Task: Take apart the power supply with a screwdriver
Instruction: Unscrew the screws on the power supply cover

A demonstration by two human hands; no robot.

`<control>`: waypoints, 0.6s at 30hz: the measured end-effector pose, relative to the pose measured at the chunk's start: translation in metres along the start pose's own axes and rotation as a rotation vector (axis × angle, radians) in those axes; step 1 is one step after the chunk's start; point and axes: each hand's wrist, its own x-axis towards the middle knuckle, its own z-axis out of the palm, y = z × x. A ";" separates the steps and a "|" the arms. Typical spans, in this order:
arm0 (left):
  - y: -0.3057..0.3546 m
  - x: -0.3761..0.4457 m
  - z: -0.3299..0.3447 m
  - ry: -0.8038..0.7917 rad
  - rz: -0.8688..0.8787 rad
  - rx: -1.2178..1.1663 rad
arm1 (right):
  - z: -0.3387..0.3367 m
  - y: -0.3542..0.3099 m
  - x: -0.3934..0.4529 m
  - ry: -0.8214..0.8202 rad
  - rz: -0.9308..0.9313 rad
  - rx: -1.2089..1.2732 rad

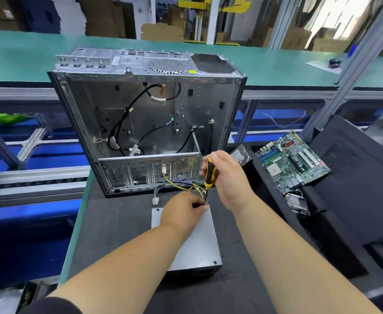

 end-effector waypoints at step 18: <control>0.004 -0.005 0.001 0.048 -0.065 0.002 | -0.022 -0.001 0.000 -0.177 0.047 0.074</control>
